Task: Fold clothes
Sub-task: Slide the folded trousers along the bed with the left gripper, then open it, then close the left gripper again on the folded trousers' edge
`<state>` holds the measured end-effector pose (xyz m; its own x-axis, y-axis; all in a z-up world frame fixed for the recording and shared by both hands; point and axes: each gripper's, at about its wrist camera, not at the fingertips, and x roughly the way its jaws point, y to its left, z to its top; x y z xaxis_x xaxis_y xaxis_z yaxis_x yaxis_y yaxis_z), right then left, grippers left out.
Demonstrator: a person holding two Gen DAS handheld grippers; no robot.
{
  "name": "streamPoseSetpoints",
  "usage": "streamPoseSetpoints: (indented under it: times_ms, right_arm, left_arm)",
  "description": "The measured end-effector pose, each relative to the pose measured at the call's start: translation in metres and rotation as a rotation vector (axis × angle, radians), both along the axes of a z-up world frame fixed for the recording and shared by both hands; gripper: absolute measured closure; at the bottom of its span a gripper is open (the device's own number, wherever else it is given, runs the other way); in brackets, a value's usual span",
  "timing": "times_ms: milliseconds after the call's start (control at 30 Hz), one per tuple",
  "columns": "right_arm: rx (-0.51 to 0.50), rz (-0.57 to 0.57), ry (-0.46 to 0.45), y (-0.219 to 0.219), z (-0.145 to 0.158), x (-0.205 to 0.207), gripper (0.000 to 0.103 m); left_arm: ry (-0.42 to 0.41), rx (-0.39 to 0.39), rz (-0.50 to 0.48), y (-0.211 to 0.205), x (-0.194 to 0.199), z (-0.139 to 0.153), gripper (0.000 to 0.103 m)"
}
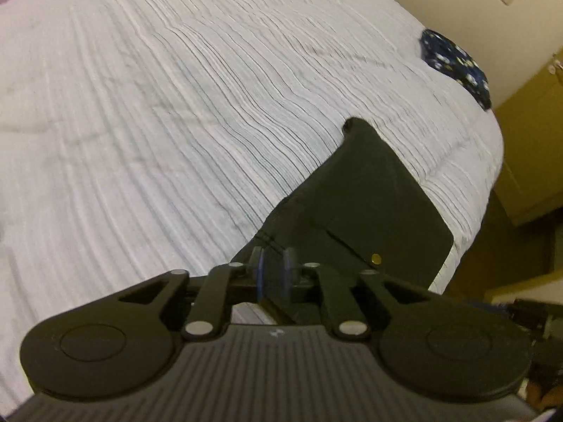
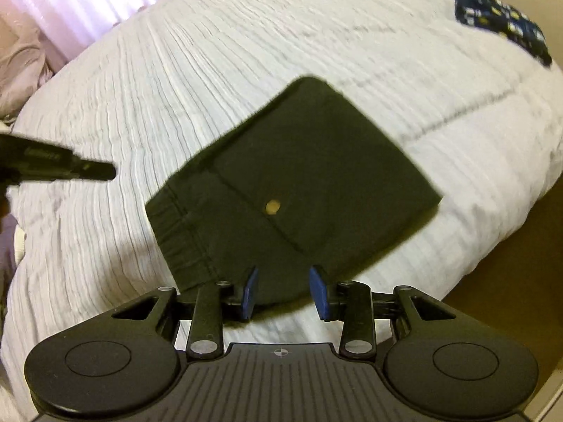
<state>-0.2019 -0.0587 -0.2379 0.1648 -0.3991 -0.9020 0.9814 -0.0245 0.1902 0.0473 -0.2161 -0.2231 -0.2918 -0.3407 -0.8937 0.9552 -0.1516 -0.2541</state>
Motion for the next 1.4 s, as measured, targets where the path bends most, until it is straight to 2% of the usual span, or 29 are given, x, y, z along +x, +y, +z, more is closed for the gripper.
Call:
streamPoseSetpoints:
  times_ms: [100,267,433,533,633,800,1067,1267,1400]
  right_arm:
    - [-0.027,0.049,0.003,-0.011,0.026,-0.001,0.066]
    - [-0.061,0.183,0.001,-0.034,0.054,-0.014,0.066]
    - [-0.096,0.34,0.018,-0.062,0.061,-0.052,0.066]
    - [-0.118,0.435,0.031,-0.074,0.066,-0.087,0.066]
    - [-0.128,0.502,0.017,-0.075,0.067,-0.121,0.066]
    - [-0.075,0.585,-0.036,-0.071,0.058,-0.156,0.066]
    - [-0.14,0.748,-0.072,-0.049,0.072,-0.16,0.066]
    - [-0.125,0.725,-0.076,-0.045,0.068,-0.158,0.066]
    - [-0.115,0.709,-0.078,-0.042,0.066,-0.157,0.066]
  left_arm:
    - [-0.015,-0.016,0.064,0.009,-0.007,0.026,0.081]
    - [-0.051,-0.049,0.209,0.019,-0.029,0.055,0.077]
    - [-0.086,-0.083,0.409,0.033,-0.069,0.067,0.076]
    - [-0.095,-0.074,0.536,0.047,-0.106,0.066,0.076]
    - [-0.107,-0.07,0.609,0.066,-0.143,0.066,0.075]
    - [-0.153,-0.073,0.705,0.102,-0.189,0.076,0.072]
    - [-0.236,-0.104,0.826,0.139,-0.221,0.107,0.069]
    - [-0.251,-0.118,0.828,0.147,-0.226,0.12,0.066]
    - [-0.239,-0.108,0.794,0.142,-0.22,0.115,0.066]
